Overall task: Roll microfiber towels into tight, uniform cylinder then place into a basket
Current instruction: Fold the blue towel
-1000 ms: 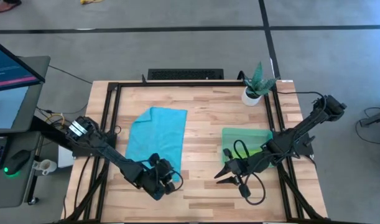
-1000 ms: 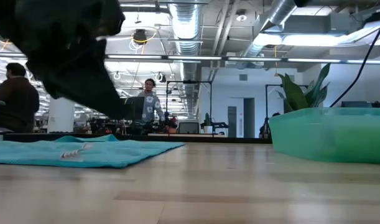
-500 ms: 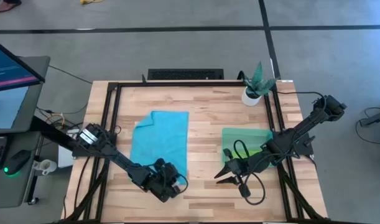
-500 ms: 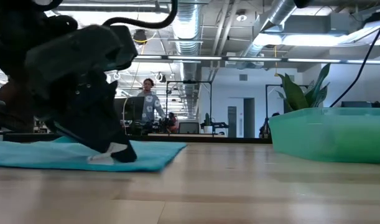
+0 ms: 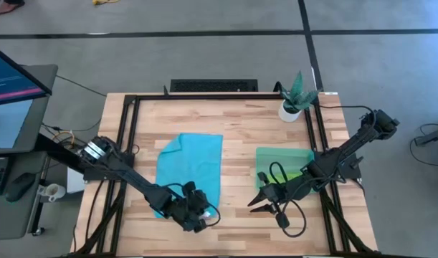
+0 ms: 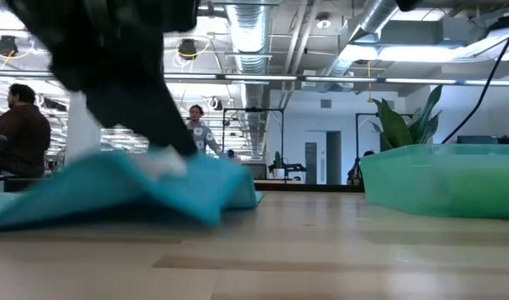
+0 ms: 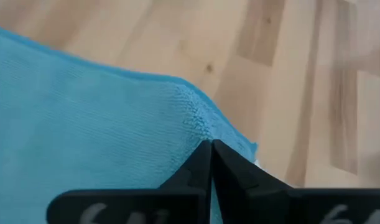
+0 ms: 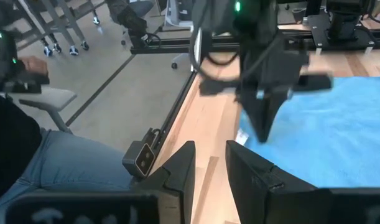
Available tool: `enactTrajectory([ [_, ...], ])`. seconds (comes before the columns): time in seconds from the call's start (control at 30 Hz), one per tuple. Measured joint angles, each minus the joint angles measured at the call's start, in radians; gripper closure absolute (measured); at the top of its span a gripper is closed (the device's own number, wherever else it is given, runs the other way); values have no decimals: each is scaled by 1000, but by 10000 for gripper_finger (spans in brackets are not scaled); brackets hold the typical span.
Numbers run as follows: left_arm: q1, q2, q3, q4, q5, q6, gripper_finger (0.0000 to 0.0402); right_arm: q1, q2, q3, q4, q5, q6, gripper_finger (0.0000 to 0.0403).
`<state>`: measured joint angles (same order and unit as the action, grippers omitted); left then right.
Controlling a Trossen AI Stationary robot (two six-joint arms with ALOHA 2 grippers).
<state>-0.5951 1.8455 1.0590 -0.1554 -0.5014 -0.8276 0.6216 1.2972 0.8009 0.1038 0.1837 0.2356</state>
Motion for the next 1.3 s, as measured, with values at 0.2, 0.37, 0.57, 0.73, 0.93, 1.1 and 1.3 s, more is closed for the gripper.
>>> enactTrajectory([
  [0.2, -14, -48, 169, -312, -87, 34, 401, 0, 0, 0, -6, 0, 0, 291],
  [0.37, -22, -33, 222, -298, -106, 58, 401, 0, 0, 0, -6, 0, 1, 291],
  [0.57, -5, 54, 221, -152, -96, 87, 401, 0, 0, 0, -1, 0, 2, 291],
  [0.73, 25, 111, 221, -91, -47, 105, 401, 0, 0, 0, 1, 0, 2, 291],
  [0.93, 54, 120, 220, -140, -1, 69, 401, 0, 0, 0, 1, 0, 2, 291],
  [1.1, 71, 120, 220, -135, 27, 62, 400, 0, 0, 0, 1, 0, 2, 291],
  [1.3, 81, 120, 220, -116, 29, 102, 377, 0, 0, 0, 1, 0, 2, 291],
])
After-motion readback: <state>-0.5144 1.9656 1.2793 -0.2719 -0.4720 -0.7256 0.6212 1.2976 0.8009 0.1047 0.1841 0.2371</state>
